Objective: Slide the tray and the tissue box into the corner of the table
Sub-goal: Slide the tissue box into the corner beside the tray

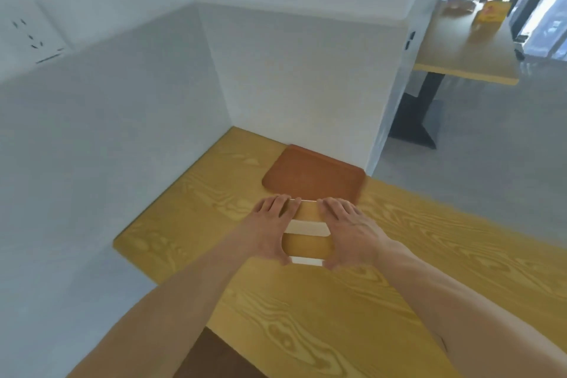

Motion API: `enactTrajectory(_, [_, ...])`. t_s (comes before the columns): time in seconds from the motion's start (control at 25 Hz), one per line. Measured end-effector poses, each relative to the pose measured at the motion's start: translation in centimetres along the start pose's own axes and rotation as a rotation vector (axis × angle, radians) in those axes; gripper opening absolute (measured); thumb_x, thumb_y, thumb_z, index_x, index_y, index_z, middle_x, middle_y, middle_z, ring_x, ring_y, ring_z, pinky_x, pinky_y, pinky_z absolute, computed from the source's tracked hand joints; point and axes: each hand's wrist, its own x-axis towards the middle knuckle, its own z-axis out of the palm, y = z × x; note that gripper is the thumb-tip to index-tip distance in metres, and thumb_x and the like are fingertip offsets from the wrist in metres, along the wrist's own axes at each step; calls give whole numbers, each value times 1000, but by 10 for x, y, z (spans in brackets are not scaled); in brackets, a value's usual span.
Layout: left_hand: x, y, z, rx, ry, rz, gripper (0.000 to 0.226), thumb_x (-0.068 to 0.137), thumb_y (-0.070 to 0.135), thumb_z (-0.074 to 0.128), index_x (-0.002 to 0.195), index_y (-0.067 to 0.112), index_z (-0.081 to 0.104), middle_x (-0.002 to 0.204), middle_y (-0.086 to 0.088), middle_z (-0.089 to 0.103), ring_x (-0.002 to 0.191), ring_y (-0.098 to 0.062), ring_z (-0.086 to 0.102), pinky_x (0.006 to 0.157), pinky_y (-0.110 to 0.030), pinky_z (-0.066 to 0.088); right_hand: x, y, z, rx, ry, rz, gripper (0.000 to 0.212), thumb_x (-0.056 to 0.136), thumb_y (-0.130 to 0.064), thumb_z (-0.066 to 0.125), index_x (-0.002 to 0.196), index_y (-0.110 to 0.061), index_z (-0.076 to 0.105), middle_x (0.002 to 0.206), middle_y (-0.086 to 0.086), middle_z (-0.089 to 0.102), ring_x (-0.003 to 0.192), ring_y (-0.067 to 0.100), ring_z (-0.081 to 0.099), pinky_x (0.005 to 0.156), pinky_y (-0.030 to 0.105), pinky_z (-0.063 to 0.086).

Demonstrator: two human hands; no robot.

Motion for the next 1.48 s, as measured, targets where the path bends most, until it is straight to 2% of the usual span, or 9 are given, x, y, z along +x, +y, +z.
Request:
enactTrajectory(0.12, [-56,-64,-1,-31,-3,-59,130,56,66,72,153,25,-4,158,-8,9,147,-33,6,121,-46,11,41,-69,5,-25,-9,-91,129,58,-65,71,155,-15,3,159,5,14,146,26,9,120,35,10])
enactTrajectory(0.32, [-131,-161,4,-72,36,-126,129,56,66,71,154,25,-3,160,-7,7,148,-31,4,122,-45,11,99,-171,21,-29,-10,-165,129,54,-69,66,154,-17,3,155,1,13,142,24,12,118,37,16])
enactTrajectory(0.56, [-160,-228,12,-81,11,-127,129,56,65,73,155,24,-1,160,-8,8,148,-30,3,123,-45,8,144,-229,38,-38,-7,-162,127,50,-74,61,151,-20,7,148,1,21,139,24,20,114,39,25])
enactTrajectory(0.84, [-115,-273,15,-36,-31,-67,130,60,64,74,155,23,-4,162,-11,4,150,-29,1,123,-47,3,191,-226,46,-26,-14,-81,130,52,-73,64,153,-16,7,154,5,20,143,26,18,117,39,23])
enactTrajectory(1.12, [-40,-305,11,10,-53,6,130,59,61,74,155,19,-2,161,-14,9,149,-32,7,123,-47,7,244,-191,46,20,19,3,131,56,-66,74,155,-11,9,157,8,20,144,28,16,119,38,16])
enactTrajectory(1.48, [46,-329,19,73,-161,117,131,59,61,77,154,20,-4,161,-16,9,150,-35,4,123,-50,9,286,-153,63,83,-20,154,132,56,-65,75,156,-11,7,160,10,16,147,28,13,121,40,14])
